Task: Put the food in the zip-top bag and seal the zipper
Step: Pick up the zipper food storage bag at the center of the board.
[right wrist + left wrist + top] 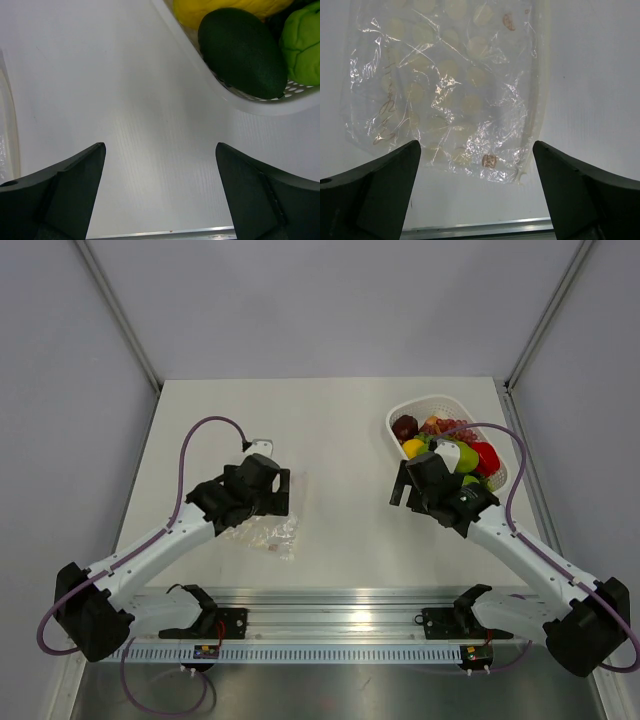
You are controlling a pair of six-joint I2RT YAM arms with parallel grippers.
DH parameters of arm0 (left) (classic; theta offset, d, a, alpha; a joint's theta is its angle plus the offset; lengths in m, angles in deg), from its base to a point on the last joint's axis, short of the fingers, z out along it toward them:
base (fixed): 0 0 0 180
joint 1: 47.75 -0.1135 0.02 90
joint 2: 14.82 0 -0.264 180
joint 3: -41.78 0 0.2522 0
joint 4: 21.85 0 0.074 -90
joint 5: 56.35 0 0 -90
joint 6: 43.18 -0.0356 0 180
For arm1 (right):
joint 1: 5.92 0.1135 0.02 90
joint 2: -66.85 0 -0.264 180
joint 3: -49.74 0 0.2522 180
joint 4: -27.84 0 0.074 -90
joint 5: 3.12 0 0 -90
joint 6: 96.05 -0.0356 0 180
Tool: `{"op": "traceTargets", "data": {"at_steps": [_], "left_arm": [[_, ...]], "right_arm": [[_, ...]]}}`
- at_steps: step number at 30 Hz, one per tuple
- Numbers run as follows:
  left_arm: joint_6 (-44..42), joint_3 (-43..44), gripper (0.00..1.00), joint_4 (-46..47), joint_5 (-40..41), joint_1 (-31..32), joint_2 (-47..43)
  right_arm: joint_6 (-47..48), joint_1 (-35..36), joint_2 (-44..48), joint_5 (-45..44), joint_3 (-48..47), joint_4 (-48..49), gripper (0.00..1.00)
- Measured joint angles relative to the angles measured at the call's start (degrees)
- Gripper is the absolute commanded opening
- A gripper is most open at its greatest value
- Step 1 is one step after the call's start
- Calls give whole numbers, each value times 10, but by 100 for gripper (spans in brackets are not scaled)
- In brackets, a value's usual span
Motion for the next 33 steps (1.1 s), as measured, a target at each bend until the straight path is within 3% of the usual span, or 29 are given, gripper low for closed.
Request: {"op": "traceTargets", "data": {"at_steps": [12,15,16,19,25,33], "left_arm": [[0,-36,99,59,23,46,-17],[-3,-25,86,58,23,49,-14],[-5,-14,74,56,26,53,-2],[-3,8,64,63,43,88,51],[13,26,63,68,72,136,185],[14,47,66,85,99,137,265]], "right_arm": [[-15,0,21,3,1,7,99],[-19,0,23,12,1,8,99],[-20,0,24,16,1,8,99],[-20,0,32,31,2,8,100],[-22,0,41,46,3,9,99],[-22,0,70,67,27,21,99]]}}
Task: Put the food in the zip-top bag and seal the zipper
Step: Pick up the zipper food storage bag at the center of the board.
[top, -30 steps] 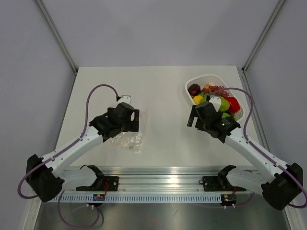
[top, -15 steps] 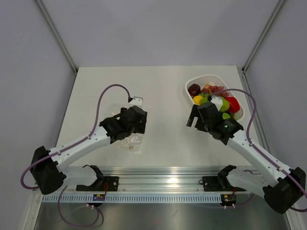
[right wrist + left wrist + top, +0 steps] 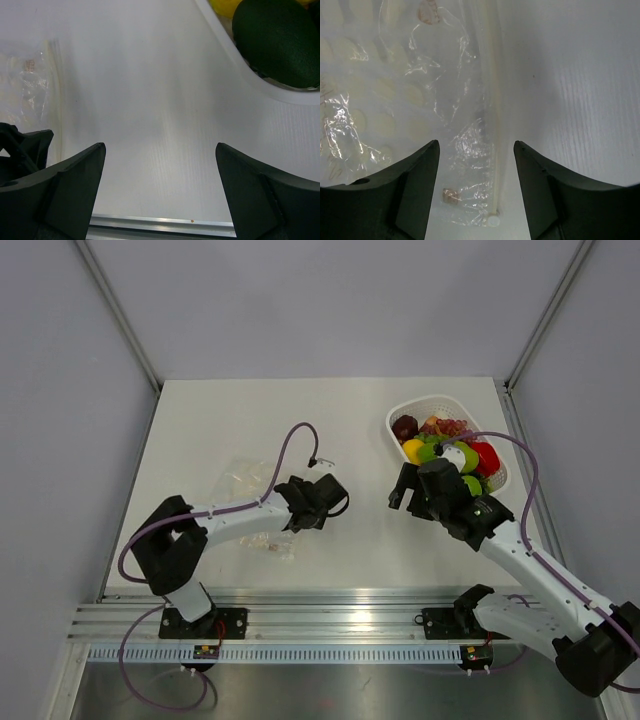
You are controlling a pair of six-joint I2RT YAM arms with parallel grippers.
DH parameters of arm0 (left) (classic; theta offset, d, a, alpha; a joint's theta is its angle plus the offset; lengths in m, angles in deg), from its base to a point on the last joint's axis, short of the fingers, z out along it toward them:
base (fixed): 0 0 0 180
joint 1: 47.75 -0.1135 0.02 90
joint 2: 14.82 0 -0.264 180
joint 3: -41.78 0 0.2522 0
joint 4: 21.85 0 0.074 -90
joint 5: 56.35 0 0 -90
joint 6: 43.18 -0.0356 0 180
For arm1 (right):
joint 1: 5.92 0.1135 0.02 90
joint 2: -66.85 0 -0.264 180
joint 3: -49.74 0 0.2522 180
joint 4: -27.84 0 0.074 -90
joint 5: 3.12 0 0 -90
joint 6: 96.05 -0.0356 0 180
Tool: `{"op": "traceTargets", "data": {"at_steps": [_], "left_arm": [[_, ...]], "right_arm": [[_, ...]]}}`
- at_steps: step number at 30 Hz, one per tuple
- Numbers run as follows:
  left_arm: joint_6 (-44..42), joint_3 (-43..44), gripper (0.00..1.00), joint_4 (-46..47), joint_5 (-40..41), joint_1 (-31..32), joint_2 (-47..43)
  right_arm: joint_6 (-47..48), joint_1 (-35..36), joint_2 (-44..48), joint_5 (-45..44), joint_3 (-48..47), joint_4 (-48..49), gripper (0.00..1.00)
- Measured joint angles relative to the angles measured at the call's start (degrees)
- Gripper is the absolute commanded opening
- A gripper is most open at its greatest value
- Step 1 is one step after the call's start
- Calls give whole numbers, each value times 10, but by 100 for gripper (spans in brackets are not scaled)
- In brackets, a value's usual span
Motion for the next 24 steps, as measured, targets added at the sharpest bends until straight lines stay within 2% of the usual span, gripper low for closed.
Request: {"op": "traceTargets", "data": {"at_steps": [5,8,13,16,20,24], "left_arm": [[-6,35,75,10,8,0,61],[-7,44,70,12,12,-3,85],[-13,48,68,12,28,-17,111],[-19,48,64,12,41,-26,123],[-24,50,50,18,49,-31,135],[-31,50,41,23,50,-35,139]], "right_arm": [[0,0,1,7,4,4,100],[0,0,1,7,5,4,99],[0,0,9,7,15,5,99],[1,0,11,7,17,9,99],[4,0,8,7,17,17,99],[5,0,1,7,17,19,100]]}}
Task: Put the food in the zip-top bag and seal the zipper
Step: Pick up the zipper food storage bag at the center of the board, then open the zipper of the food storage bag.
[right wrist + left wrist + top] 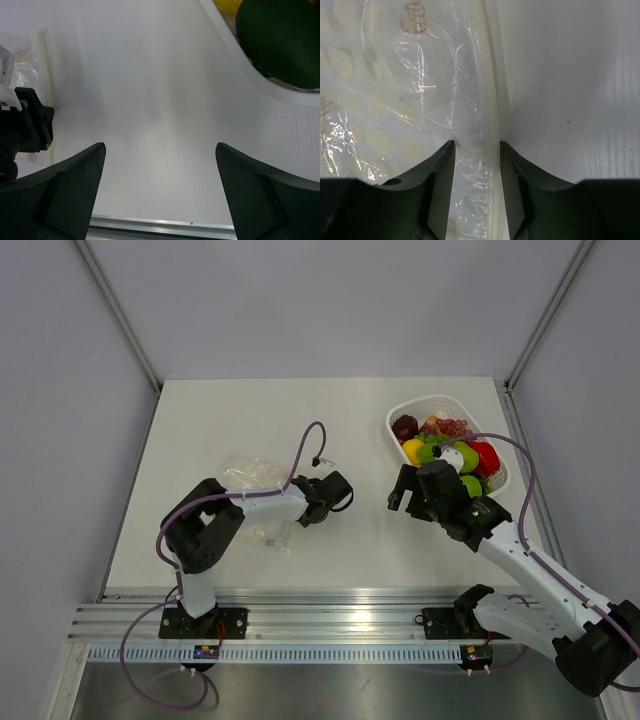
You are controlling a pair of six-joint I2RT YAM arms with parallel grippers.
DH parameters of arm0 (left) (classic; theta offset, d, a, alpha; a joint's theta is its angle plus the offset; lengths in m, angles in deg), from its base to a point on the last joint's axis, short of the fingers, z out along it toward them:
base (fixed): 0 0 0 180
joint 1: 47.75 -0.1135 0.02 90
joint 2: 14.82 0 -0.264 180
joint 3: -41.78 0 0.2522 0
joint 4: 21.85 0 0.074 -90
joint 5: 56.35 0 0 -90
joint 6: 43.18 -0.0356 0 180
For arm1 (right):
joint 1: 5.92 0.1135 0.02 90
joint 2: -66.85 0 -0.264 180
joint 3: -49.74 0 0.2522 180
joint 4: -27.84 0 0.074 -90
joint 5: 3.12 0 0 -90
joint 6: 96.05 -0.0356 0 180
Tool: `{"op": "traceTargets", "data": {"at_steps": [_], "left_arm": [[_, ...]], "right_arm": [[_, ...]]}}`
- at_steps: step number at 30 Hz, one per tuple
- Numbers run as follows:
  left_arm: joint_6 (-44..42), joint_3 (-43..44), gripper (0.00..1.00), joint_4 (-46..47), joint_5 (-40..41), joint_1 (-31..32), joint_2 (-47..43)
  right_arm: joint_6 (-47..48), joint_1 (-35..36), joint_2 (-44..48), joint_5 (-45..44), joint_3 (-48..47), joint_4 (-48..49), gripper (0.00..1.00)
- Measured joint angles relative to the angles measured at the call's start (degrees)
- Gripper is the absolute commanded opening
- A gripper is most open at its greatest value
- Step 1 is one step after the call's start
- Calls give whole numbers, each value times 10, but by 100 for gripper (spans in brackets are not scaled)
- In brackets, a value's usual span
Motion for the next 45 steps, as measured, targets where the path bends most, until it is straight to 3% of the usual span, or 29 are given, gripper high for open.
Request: {"op": "traceTargets", "data": {"at_steps": [3,4,7,12,17,25,31,45], "left_arm": [[-6,0,28,2,1,-1,2],[-8,0,17,1,1,-1,2],[-13,3,0,2,0,-1,2],[-24,0,0,9,-26,-6,-17],[-28,-10,0,16,-96,-21,-109],[-20,-18,0,56,-236,-38,-222],[-3,-42,0,82,-323,-48,-236],[13,-60,0,90,-385,-68,-274]], "right_arm": [[0,0,0,0,0,1,99],[0,0,0,0,0,2,99],[0,0,-1,0,0,3,100],[0,0,-12,1,0,6,99],[-1,0,-32,25,0,21,99],[-35,23,-105,91,-6,132,99],[-77,52,-169,127,-15,206,99],[-155,52,-257,146,-23,302,86]]}}
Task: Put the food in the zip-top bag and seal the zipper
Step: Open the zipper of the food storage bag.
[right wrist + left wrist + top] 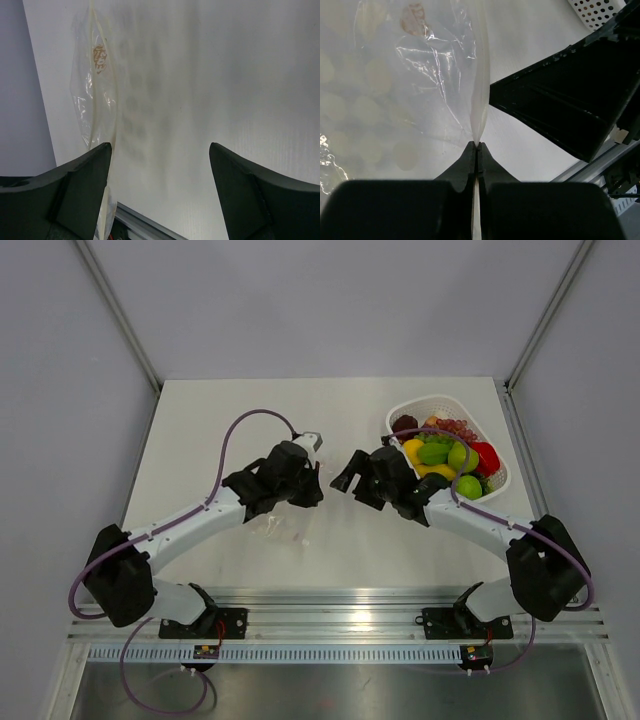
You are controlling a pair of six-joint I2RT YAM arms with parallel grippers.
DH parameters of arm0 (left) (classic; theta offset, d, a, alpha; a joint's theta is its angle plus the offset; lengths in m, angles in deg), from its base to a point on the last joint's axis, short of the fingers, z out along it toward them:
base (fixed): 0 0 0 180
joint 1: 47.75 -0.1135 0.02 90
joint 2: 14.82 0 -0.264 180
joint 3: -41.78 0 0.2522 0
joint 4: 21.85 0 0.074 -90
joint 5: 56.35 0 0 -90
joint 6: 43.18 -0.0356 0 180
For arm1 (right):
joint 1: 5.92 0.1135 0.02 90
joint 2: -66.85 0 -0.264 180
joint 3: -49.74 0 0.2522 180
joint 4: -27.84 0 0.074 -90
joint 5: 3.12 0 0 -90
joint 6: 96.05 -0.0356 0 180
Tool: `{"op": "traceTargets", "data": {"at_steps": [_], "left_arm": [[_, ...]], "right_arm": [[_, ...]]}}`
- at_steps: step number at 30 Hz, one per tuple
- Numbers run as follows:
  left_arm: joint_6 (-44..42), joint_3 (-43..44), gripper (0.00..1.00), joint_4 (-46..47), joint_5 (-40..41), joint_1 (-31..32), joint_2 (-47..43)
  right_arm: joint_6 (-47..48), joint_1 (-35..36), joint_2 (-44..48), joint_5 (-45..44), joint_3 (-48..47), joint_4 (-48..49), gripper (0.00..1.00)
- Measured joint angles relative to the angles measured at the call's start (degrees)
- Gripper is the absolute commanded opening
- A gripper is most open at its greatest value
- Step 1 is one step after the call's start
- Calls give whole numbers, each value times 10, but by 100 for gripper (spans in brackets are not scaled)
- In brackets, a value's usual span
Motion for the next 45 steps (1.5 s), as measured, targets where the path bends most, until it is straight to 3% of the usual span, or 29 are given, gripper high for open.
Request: {"op": "traceTargets", "data": {"at_steps": [11,14,16,18,21,22,28,35,45], "left_arm": [[3,-2,0,11,-22,-8,-2],[6,-9,0,18,-28,-9,-2],[9,-13,0,20,-34,-11,-2],[9,-15,0,20,-39,-13,-2],[10,-16,0,21,-47,-17,-2],[10,-16,0,21,-48,-18,-3],[5,-16,0,11,-56,-40,-24],[19,-21,0,-5,-64,-148,-106],[61,-27,0,-11,-76,-155,-115]], "right_arm": [[-23,0,-12,20,0,40,88],[-26,0,-27,24,0,44,76],[-31,0,-41,33,0,53,68],[-34,0,-56,44,0,67,53],[-35,1,-69,55,0,83,4],[-36,1,-71,57,0,87,0],[-10,1,-85,8,-65,-14,0],[37,1,-89,-78,-110,-111,0],[54,1,-115,-88,-110,-131,0]]}}
